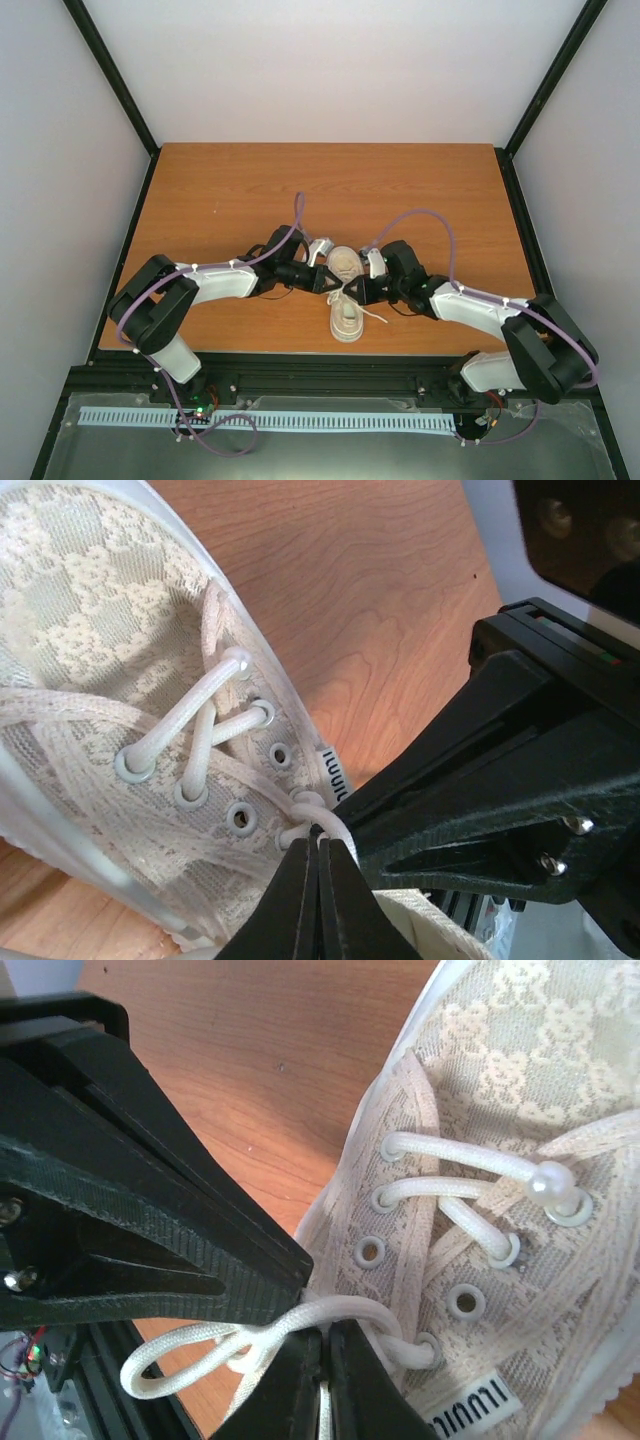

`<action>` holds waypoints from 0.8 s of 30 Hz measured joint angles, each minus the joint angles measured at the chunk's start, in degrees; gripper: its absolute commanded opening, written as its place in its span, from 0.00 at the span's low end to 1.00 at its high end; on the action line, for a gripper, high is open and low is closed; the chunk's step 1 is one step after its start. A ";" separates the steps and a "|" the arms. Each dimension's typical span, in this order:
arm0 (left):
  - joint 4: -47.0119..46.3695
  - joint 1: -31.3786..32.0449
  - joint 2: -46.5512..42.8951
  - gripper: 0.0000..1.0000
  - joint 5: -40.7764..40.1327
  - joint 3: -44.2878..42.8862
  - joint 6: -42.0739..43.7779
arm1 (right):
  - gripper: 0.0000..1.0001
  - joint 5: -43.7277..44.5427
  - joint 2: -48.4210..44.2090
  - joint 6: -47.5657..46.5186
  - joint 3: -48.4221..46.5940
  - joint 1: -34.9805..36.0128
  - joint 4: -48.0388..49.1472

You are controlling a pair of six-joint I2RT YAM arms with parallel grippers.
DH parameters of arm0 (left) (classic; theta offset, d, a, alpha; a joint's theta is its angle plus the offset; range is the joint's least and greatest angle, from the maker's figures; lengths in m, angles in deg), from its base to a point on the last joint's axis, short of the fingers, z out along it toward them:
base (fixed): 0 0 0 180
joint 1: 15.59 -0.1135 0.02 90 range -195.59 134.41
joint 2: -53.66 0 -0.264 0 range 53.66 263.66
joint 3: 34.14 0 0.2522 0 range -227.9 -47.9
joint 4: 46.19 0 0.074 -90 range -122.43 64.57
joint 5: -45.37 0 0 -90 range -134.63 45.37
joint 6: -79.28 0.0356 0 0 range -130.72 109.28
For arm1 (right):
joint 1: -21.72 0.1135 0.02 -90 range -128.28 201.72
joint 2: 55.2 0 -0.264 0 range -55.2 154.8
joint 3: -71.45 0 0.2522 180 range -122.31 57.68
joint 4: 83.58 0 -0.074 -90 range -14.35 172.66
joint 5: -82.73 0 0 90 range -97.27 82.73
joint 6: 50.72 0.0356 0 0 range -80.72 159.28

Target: Tie the shoes

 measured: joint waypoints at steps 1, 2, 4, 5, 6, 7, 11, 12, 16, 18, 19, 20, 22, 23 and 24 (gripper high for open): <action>-0.39 0.00 0.00 0.01 0.00 0.00 -0.28 | 0.17 0.35 -0.48 0.00 0.02 0.00 -0.37; -0.85 0.00 0.00 0.01 -0.02 0.02 -0.68 | 0.22 0.79 -1.07 -0.09 0.02 0.00 -0.74; -1.68 0.00 -0.09 0.01 -0.20 0.09 -1.31 | 0.38 1.68 -2.73 -0.61 0.04 0.00 -1.88; -2.16 0.00 -0.20 0.01 -0.26 0.24 -1.73 | 0.45 2.19 -3.63 -0.52 0.04 0.04 -2.51; -2.51 0.00 -0.31 0.01 -0.31 0.37 -1.99 | 0.52 2.82 -4.52 -0.52 0.04 0.04 -3.19; -2.69 0.00 -0.37 0.01 -0.35 0.46 -2.32 | 0.57 3.52 -5.79 -1.01 0.04 0.04 -4.07; -3.37 0.00 -0.68 0.01 -0.55 0.96 -3.26 | 0.66 7.19 -11.50 -2.58 -0.09 0.39 -7.82; -3.43 0.00 -0.76 0.01 -0.57 1.03 -3.41 | 0.66 8.55 -12.76 -2.91 -0.26 0.85 -8.92; -3.61 0.00 -0.96 0.01 -0.74 1.05 -4.07 | 0.65 17.09 -15.04 -3.93 -3.43 7.80 -13.73; -3.74 0.00 -0.96 0.01 -0.83 1.05 -4.31 | 0.63 22.82 -14.10 -4.00 -6.23 13.70 -15.54; -3.78 0.00 -0.96 0.01 -0.90 1.05 -4.35 | 0.62 25.35 -13.14 -3.98 -7.72 16.55 -16.28; -3.80 0.00 -0.96 0.01 -0.94 1.05 -4.44 | 0.61 28.11 -11.96 -3.87 -9.16 19.15 -17.03; -3.82 0.00 -0.96 0.01 -1.14 1.05 -4.55 | 0.59 32.72 -9.35 -3.58 -11.34 22.82 -17.81; -3.82 0.00 -0.96 0.01 -1.29 1.05 -4.63 | 0.58 34.73 -7.91 -3.34 -12.13 24.20 -18.05; -3.82 0.00 -0.96 0.01 -1.38 1.05 -4.72 | 0.57 36.76 -6.38 -2.99 -12.76 25.51 -18.36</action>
